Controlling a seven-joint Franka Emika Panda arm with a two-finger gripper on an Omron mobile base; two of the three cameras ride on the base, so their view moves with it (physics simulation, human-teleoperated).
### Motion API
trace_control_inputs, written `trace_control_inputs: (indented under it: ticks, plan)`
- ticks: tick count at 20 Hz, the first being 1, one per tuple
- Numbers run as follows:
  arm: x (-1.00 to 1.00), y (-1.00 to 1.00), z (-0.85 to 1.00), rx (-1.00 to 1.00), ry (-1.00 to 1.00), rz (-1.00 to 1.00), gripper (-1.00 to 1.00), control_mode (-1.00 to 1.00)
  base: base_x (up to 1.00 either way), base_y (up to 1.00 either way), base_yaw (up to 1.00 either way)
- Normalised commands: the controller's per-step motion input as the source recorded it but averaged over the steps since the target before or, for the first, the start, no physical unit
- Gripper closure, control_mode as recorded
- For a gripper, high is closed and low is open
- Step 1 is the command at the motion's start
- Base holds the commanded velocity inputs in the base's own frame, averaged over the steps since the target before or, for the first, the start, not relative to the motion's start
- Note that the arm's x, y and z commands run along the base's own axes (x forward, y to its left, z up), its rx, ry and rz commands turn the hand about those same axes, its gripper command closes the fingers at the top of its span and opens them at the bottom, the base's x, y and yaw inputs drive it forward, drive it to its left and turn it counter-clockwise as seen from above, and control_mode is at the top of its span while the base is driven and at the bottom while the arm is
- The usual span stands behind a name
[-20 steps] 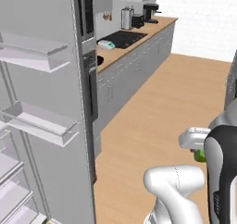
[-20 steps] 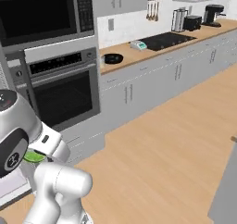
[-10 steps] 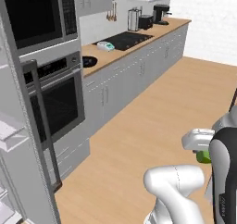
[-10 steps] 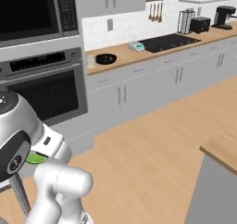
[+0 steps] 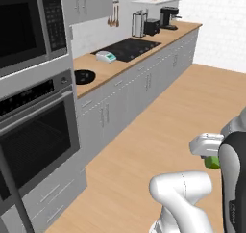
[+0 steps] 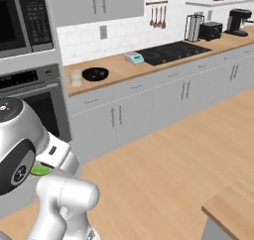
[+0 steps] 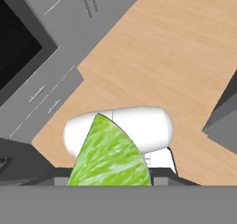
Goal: Grab a lemon wedge from the fridge and one ice cube from the ice bowl, and put them in the glass of lemonade.
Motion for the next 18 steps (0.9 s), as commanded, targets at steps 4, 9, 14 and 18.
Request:
trace_control_inputs:
  ticks: [4, 9, 14, 18]
  plan:
    - [0.00, 0.00, 0.00, 0.00, 0.00, 0.00, 1.00, 1.00, 1.00, 0.00, 0.00]
    - [0.00, 0.00, 0.00, 0.00, 0.00, 0.00, 1.00, 1.00, 1.00, -0.03, 0.00]
    - [0.00, 0.00, 0.00, 0.00, 0.00, 0.00, 1.00, 1.00, 1.00, -0.16, 0.01]
    - [0.00, 0.00, 0.00, 0.00, 0.00, 0.00, 1.00, 1.00, 1.00, -0.37, 0.13]
